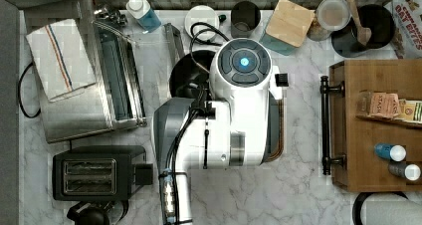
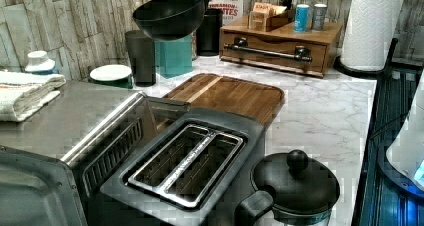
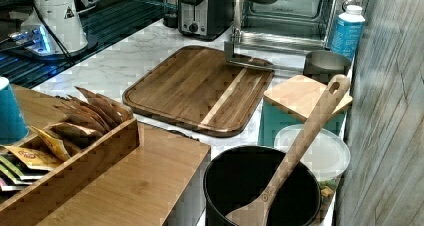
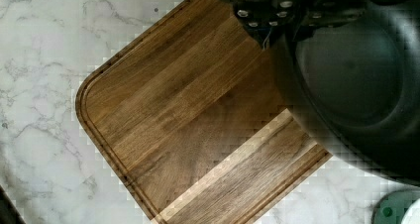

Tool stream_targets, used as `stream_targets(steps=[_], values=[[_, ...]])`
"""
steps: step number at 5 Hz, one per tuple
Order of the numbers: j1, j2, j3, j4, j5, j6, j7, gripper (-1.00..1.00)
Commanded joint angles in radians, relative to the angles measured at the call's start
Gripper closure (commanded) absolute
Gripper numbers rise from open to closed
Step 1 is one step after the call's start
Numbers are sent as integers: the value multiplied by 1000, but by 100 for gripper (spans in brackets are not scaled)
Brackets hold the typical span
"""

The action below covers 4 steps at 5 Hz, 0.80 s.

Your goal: Put the bowl in the oven.

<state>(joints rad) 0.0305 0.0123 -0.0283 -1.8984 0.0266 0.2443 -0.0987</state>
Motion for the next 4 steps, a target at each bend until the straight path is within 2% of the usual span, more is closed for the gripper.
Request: stream_targets(steps=[1, 2, 3, 4], values=[[0, -4, 0, -5, 0, 0, -1, 100], [-12, 12, -13, -11, 17, 71, -243, 100], [-6, 35, -5, 2, -33, 147, -406, 100], [-7, 85, -5, 71, -25, 146, -584, 100]])
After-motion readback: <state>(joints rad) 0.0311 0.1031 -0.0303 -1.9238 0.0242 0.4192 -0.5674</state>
